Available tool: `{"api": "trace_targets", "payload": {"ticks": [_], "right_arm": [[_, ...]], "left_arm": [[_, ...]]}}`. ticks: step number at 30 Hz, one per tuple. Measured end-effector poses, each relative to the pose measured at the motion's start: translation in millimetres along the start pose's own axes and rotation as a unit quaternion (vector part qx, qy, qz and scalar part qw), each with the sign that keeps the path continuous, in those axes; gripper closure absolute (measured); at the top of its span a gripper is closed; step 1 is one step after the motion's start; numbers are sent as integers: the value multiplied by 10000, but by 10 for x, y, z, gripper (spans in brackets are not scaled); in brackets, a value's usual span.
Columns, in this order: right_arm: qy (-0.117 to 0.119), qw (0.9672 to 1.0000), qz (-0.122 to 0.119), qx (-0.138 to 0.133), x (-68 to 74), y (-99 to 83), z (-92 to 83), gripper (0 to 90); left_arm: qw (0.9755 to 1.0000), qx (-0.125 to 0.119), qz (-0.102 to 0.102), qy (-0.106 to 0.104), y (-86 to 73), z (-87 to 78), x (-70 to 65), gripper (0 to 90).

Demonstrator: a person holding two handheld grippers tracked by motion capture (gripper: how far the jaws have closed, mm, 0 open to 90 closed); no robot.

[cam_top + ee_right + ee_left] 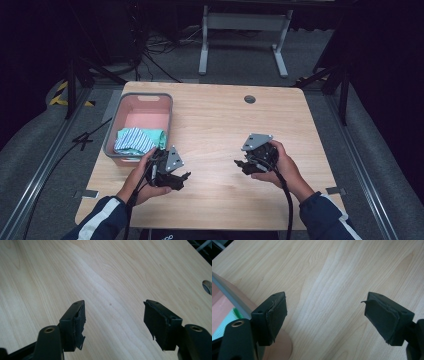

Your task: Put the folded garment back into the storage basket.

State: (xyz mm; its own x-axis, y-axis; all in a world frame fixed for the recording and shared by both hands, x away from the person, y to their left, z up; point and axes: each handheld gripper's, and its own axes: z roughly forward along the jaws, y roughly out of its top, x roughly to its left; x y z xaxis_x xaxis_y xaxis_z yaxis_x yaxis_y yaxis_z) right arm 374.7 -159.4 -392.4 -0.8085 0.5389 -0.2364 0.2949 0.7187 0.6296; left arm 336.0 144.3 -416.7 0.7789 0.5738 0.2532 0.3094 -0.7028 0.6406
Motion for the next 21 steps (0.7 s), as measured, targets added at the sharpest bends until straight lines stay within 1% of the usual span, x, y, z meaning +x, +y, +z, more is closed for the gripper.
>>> {"api": "trace_targets", "payload": {"ticks": [5,8,9,13,14,16,18,19,20,21], "right_arm": [[-31,9999,96,-41,-21,-229,-48,342],[-42,9999,146,-49,-27,-313,-66,341],[-90,9998,185,-50,-30,-374,-78,340],[-126,9995,269,-46,-57,-533,-92,340],[-123,9995,282,-37,-63,-561,-91,340],[-156,9993,335,-14,-79,-638,-98,341],[-162,9989,438,-26,-104,-729,-107,340],[-163,9987,481,-38,-117,-772,-110,340],[-193,9985,510,-29,-125,-818,-113,340],[-199,9981,590,-17,-132,-866,-115,340]], "left_arm": [[9998,143,80,-105,-55,91,-75,185],[9998,130,58,-161,-77,130,-105,185],[9997,133,92,-169,-82,140,-111,185],[9997,101,142,-196,-126,191,-148,178],[9997,78,97,-221,-144,203,-157,178],[9993,68,58,-358,-171,220,-166,177],[9990,37,75,-437,-194,227,-174,176],[9988,39,35,-494,-207,228,-184,173],[9986,14,40,-522,-219,230,-192,173],[9984,15,57,-560,-230,232,-200,173]]}}
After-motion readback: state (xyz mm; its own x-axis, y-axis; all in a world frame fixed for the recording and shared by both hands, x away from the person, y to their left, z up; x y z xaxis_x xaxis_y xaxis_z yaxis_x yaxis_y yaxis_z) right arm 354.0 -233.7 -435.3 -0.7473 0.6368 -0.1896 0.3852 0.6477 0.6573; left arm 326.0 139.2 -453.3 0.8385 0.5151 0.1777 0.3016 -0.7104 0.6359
